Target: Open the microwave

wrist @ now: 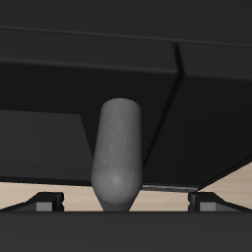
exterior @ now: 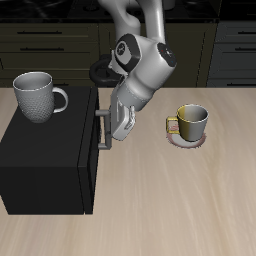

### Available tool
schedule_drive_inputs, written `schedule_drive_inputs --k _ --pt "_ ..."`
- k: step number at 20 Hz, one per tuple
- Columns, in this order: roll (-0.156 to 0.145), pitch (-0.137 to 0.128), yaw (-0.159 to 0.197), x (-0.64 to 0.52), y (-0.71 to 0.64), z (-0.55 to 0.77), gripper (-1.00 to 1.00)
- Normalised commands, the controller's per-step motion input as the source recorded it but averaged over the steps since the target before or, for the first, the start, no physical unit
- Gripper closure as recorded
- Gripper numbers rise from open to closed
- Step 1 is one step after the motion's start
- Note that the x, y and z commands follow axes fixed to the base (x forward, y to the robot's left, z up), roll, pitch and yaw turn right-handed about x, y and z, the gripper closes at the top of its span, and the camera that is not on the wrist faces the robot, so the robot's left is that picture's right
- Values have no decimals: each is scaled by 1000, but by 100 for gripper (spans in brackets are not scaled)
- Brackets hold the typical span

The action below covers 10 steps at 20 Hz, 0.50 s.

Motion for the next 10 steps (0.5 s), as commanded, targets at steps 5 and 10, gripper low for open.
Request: schedule_drive_inputs --k 5,10 --pt "0 18 0 -5 -87 -117 -100" --pt "129 13 -11 66 -100 -103 100"
